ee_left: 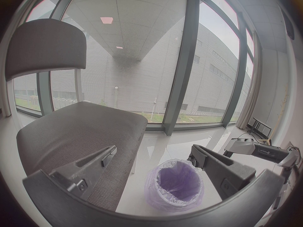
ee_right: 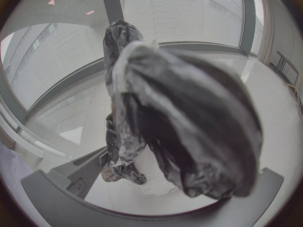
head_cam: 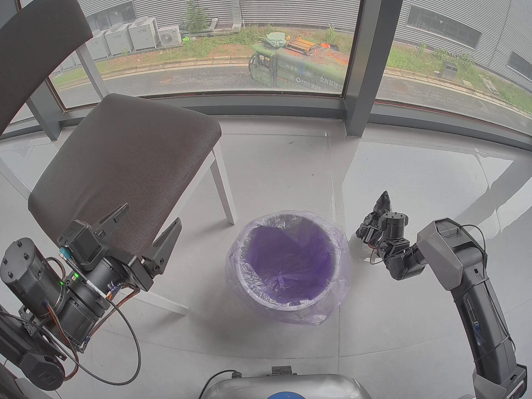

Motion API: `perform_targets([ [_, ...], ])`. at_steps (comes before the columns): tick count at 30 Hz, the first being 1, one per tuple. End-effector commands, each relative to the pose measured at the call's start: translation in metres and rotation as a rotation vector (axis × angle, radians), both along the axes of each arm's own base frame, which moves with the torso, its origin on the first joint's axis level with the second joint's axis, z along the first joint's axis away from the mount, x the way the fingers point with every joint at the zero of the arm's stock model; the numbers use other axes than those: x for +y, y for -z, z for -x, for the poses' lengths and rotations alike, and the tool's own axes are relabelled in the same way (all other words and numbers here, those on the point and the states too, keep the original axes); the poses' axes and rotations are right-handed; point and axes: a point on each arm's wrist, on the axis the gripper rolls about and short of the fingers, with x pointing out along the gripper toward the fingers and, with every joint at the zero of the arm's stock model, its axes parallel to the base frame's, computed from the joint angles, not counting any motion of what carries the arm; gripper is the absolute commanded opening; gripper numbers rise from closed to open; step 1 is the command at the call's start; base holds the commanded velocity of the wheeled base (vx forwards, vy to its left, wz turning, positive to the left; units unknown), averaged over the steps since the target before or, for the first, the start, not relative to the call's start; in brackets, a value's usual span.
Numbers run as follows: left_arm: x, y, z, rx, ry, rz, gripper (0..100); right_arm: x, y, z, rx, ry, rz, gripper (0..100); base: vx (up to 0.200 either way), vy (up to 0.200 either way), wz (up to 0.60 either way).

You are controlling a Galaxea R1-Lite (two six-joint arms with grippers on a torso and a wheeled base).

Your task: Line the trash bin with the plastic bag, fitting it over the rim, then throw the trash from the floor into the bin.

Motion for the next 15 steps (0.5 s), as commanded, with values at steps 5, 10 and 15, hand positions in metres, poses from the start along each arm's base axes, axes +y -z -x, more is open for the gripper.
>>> perform_targets([
  [5,-0.0003,0.0005,-0.0017,-0.005,-0.003,0.003,100,0.0007,0.0024,0.0003,0.001,-0.001,-0.002,100,0.0,0.0,0.0],
  [10,-0.0008,0.0021,-0.0053,-0.001,-0.01,-0.006,100,0.0006,0.0021,0.0002,-0.003,0.004,-0.003,100,0.0,0.0,0.0],
  [15,0.0008,-0.0035,-0.0026,-0.031,-0.019,-0.008,100,0.0005,0.0029,0.0003,-0.002,0.008,-0.004,100,0.0,0.0,0.0],
])
